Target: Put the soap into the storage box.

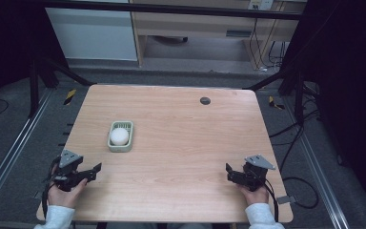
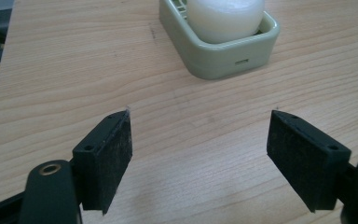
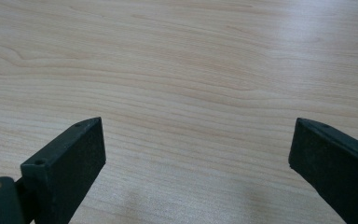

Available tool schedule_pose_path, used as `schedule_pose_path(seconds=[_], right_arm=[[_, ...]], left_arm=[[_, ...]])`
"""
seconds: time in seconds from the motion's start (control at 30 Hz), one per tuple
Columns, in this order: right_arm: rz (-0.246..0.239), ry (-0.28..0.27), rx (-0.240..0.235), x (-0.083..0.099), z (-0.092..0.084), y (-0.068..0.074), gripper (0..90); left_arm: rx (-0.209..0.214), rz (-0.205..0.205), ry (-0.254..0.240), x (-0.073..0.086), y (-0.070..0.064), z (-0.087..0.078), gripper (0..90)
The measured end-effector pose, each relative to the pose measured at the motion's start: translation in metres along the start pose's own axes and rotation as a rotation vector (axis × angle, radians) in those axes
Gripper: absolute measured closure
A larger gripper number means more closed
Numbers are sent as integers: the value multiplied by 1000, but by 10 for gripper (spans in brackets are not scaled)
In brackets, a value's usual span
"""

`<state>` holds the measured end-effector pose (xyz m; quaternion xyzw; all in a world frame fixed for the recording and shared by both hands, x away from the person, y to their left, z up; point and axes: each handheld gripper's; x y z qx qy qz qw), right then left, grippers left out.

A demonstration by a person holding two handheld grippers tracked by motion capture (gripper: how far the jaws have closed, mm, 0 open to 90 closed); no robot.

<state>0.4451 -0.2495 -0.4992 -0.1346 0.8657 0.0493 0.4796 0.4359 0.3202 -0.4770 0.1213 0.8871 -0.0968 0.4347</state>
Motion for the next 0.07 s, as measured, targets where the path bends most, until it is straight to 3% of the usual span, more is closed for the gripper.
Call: schedule_pose_path(seconds=[0.07], right_arm=[[3, -2, -1, 0, 0, 0, 41]], left_arm=[[-2, -13, 3, 2, 3, -1, 222]])
Point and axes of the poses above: each handheld gripper's, and its own axes: z roughly forward along the jaws, x roughly out of its underside, y roughly to its left, and after that the axes turned 4 degrees about -z, right-handed
